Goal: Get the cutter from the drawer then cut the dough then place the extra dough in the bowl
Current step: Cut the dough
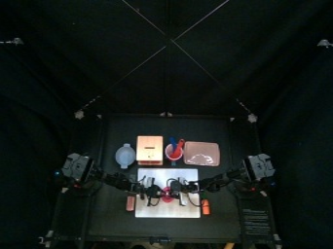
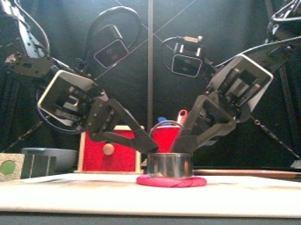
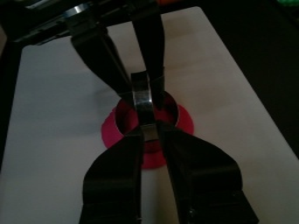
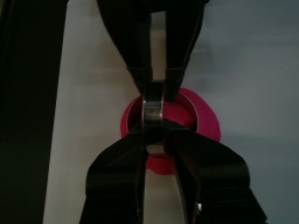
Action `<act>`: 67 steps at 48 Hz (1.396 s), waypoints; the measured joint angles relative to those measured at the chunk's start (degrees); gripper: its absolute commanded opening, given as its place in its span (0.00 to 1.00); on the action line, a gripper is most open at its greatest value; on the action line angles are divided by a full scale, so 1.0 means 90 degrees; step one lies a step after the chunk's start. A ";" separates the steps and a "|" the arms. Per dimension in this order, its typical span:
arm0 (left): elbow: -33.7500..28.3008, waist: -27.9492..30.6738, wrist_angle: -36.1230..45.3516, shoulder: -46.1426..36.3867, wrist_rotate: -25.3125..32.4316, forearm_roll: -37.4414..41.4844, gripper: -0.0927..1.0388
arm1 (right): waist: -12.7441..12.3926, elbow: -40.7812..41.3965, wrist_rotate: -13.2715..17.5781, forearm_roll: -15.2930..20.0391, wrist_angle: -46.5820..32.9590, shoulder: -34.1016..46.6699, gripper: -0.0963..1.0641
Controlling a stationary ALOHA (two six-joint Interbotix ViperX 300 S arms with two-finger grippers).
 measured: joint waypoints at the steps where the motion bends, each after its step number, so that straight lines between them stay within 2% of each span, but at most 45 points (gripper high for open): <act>1: 0.0000 -0.0010 0.0000 -0.0010 0.0029 0.0000 0.67 | -0.0010 -0.0010 0.0000 0.0000 0.0000 0.0000 0.68; 6: 0.0010 -0.0049 0.0029 -0.0117 0.0186 0.0010 0.71 | -0.0088 -0.0098 0.0039 0.0000 0.0010 -0.0010 0.75; 14: 0.0059 -0.0059 0.0078 -0.0234 0.0352 0.0020 0.73 | -0.0107 -0.0215 -0.0010 -0.0010 0.0020 -0.0010 0.81; 33: 0.0107 0.0322 0.0166 -0.0420 0.0508 0.0059 0.73 | -0.0098 -0.0303 -0.0020 -0.0088 0.0146 -0.0010 0.81; 45: 0.0059 0.0615 0.0176 -0.0557 0.0996 0.0059 0.73 | -0.0059 -0.0313 -0.0010 -0.0107 0.0176 -0.0020 0.81; 67: -0.0049 0.0654 0.0176 -0.0918 0.1143 0.0059 0.73 | -0.0039 -0.0313 -0.0020 -0.0342 0.0176 -0.0186 0.81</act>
